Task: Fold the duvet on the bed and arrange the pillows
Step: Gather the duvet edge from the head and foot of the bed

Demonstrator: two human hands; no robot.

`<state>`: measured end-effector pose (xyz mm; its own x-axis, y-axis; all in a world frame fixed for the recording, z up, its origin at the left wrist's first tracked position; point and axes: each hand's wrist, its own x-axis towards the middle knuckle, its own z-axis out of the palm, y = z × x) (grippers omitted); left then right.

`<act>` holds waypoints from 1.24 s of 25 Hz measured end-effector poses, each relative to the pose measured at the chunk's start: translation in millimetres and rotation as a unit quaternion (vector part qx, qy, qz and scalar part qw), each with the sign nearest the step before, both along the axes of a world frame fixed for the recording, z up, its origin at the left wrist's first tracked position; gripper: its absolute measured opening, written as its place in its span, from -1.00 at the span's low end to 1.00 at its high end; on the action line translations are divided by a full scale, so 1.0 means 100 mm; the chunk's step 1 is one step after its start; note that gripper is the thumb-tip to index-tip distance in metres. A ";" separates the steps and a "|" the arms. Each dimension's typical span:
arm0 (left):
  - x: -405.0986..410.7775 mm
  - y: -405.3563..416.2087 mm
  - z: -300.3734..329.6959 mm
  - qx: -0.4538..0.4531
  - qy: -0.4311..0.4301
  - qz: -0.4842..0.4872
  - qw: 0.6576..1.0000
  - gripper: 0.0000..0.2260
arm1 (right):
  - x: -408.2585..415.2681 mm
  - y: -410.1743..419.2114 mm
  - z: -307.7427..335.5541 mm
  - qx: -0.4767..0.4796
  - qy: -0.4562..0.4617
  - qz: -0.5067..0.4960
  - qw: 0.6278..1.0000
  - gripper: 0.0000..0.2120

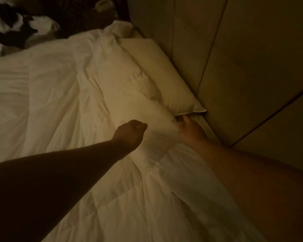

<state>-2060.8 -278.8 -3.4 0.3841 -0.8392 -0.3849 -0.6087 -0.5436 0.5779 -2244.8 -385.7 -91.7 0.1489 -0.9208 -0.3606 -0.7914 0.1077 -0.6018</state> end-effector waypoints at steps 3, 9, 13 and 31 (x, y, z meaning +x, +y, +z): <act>0.01 -0.18 -0.33 0.012 0.159 0.121 0.980 -0.60 | 0.18 0.05 -0.37 0.069 -0.043 0.020 0.997 -0.37; -0.03 -0.33 -0.70 0.058 0.254 0.228 0.938 -0.15 | 0.47 0.55 -0.36 -0.106 -0.045 0.218 0.969 -0.60; -0.02 -0.49 -0.78 0.026 0.083 0.245 0.965 -0.43 | 0.49 0.59 -0.27 -0.115 -0.072 0.191 0.972 -0.51; -1.06 -1.26 -0.43 -0.067 -0.071 -0.268 0.959 -0.48 | -1.06 -0.22 0.55 -0.259 0.254 -0.050 0.930 -0.34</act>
